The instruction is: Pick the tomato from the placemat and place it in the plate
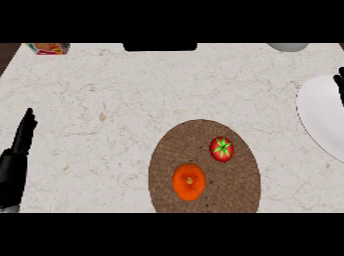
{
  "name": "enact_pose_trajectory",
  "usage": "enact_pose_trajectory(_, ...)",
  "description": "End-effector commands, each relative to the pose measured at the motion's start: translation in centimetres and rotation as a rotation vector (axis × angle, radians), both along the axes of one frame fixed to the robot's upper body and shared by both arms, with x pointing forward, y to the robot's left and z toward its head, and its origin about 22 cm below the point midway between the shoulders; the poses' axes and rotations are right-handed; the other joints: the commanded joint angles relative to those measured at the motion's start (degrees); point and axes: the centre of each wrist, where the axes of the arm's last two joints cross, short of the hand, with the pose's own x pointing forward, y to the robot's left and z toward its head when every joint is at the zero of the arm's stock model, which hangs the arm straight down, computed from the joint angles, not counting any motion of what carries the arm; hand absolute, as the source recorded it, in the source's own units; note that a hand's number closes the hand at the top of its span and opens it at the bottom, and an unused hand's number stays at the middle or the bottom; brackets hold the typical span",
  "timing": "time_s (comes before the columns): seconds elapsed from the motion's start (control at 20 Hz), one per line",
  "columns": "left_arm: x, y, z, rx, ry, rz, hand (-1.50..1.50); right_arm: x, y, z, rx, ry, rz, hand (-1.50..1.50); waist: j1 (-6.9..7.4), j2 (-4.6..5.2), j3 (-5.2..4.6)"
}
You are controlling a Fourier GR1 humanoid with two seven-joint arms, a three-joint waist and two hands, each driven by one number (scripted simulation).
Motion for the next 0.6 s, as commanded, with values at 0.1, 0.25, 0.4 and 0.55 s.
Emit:
enact_pose_trajectory(0.1, 0.4, -3.3, -2.3, -0.200, 0.215, -0.037, 0.00, 3.5, 0.0, 3.9, 0.077, -0.057, 0.201, 1.50, 1.42, 0.95, -0.71)
enact_pose_trajectory(0.25, 0.1, -5.7, -4.6, -0.388, 0.422, -0.069, 0.00, 5.0, 3.0, 6.2, 0.146, -0.118, 0.386, 1.50, 2.65, 2.09, -0.79)
enact_pose_trajectory(0.4, 0.3, -8.7, -5.0, -0.494, 0.450, -0.139, 0.00, 5.8, -1.4, 2.3, -0.126, -0.060, -0.013, 1.50, 1.68, 1.52, -0.80)
enact_pose_trajectory(0.55, 0.8, -8.2, -4.8, -0.506, 0.486, -0.131, 0.00, 5.9, -0.9, -2.1, 0.039, -0.124, -0.003, -1.50, 1.11, 0.97, -0.66)
